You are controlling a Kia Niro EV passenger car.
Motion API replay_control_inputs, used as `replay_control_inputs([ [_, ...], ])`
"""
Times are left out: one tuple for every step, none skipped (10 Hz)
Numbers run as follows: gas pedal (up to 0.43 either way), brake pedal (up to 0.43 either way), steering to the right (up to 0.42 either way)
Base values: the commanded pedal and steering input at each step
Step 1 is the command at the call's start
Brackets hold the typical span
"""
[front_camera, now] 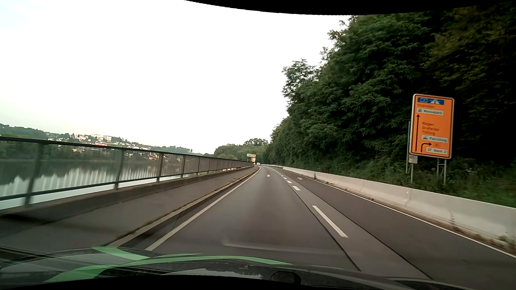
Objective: Follow the waypoints while adhering to traffic rules and regulations
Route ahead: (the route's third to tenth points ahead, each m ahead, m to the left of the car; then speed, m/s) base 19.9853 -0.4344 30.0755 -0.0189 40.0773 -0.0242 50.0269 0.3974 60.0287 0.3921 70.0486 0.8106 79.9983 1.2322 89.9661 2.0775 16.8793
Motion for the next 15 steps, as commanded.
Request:
replay_control_inputs([
  [0.228,0.0,-0.004],
  [0.228,0.0,-0.004],
  [0.228,0.0,-0.004],
  [0.228,0.0,-0.004],
  [0.228,0.0,-0.004],
  [0.228,0.0,-0.004],
  [0.228,0.0,-0.004],
  [0.228,0.0,-0.004],
  [0.228,0.0,-0.004],
  [0.228,0.0,-0.004],
  [0.228,0.0,-0.004],
  [0.228,0.0,-0.004],
  [0.228,0.0,-0.003],
  [0.228,0.0,-0.004],
  [0.228,0.0,-0.004],
])
